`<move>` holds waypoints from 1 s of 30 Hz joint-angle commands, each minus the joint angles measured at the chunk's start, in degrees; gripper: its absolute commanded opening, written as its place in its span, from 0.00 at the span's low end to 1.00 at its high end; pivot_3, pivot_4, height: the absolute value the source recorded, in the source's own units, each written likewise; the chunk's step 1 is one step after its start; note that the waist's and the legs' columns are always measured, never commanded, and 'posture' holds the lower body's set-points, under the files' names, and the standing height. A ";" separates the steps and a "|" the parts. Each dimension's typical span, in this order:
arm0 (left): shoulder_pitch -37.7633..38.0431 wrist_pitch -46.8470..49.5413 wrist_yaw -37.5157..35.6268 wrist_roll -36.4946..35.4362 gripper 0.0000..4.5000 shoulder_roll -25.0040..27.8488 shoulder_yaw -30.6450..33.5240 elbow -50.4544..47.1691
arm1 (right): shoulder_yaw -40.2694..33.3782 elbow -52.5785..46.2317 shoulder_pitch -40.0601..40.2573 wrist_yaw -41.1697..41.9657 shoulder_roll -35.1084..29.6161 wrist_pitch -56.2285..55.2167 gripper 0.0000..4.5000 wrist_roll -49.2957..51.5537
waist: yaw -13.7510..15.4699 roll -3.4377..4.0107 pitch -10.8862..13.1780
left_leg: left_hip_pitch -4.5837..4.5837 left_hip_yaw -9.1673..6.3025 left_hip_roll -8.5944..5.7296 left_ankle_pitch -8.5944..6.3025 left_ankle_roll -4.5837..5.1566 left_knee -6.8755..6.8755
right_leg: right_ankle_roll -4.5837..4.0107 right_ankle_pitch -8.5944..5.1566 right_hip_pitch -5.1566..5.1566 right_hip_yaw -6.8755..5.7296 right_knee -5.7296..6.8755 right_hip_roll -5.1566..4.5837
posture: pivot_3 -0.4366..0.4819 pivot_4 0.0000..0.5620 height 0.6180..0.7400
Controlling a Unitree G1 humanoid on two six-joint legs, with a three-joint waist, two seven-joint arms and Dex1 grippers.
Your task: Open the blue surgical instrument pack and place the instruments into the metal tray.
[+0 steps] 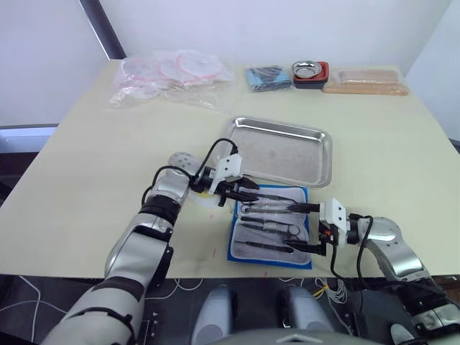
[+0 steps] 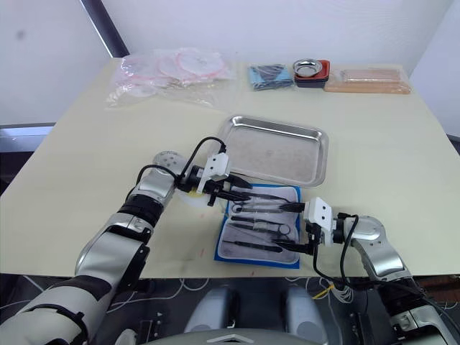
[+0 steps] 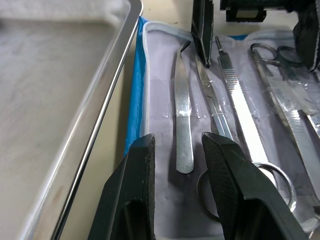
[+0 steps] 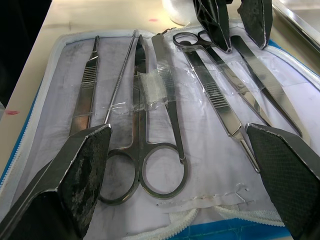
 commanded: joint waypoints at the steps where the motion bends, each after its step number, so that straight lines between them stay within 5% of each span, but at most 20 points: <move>1: 0.78 -0.11 -0.68 1.92 0.36 0.28 -1.70 0.98 | 2.97 4.37 2.47 -0.64 -0.14 1.76 1.00 -4.51 | -0.02 0.02 -0.07 | 0.00 0.00 0.00 0.00 0.00 0.00 | 0.00 0.00 0.00 0.00 0.00 0.00 | 0.48 0.27 1.00; 13: 2.15 0.31 -1.37 2.56 0.36 1.30 -2.61 -0.44 | 4.63 5.08 1.63 -0.45 -0.91 2.96 1.00 -6.28 | -0.17 0.07 -0.42 | 0.02 0.01 0.02 0.00 0.00 -0.04 | -0.01 -0.01 0.00 0.02 -0.02 0.01 | 0.48 0.27 1.00; 17: 1.94 -0.03 -0.07 3.19 0.06 1.42 -2.77 -0.18 | 5.31 5.71 1.25 -1.04 -1.26 3.94 1.00 -7.18 | -0.36 0.06 -0.53 | 0.03 0.00 0.02 0.00 0.00 -0.05 | -0.01 -0.01 0.00 0.02 -0.02 0.02 | 0.48 0.27 1.00; 30: -0.70 5.03 -0.53 3.89 0.06 1.84 -3.21 -3.10 | 6.06 5.45 1.38 -1.28 -1.53 6.14 1.00 -7.27 | -0.76 0.08 -0.80 | 0.04 -0.02 0.03 0.00 0.00 -0.06 | 0.01 -0.02 0.02 0.01 -0.04 0.03 | 0.48 0.27 1.00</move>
